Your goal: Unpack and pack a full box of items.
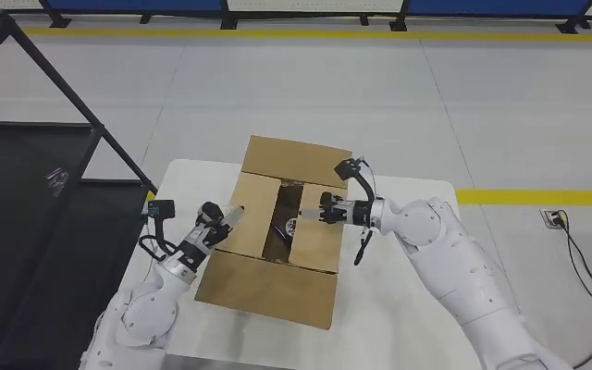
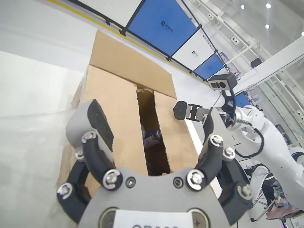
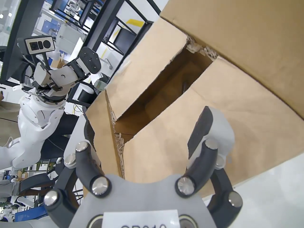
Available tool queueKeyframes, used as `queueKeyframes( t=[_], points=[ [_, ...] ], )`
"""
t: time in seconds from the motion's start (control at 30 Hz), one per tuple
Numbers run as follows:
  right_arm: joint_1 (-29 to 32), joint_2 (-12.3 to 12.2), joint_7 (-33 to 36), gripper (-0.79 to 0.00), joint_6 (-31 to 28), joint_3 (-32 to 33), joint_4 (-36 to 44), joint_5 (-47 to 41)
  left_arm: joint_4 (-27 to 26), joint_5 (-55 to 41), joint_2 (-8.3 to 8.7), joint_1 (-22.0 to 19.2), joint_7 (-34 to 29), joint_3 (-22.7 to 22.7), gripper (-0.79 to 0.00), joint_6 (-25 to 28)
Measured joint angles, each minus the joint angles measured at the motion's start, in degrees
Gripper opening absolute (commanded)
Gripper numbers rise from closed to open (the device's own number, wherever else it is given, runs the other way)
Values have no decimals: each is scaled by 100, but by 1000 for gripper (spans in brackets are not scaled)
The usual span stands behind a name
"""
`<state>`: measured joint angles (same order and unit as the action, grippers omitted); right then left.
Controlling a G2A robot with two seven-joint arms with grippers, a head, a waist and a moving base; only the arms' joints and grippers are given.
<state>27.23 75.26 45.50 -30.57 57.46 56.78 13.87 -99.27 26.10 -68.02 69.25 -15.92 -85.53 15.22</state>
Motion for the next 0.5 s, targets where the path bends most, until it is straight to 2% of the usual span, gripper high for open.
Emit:
queueKeyframes(
  t=[0.23, 0.4, 0.5],
  points=[
    [2, -46, -374, 0, 179, 187, 187, 147, -314, -211, 152, 766, -334, -1143, 0, 662],
    [1, -45, -365, 0, 166, 184, 185, 133, -52, -333, 268, 1394, -930, -1828, 0, 1508],
    [44, -47, -443, 0, 212, 208, 218, 129, 201, -613, 329, 1568, -1438, -2005, 0, 1899]
  ],
)
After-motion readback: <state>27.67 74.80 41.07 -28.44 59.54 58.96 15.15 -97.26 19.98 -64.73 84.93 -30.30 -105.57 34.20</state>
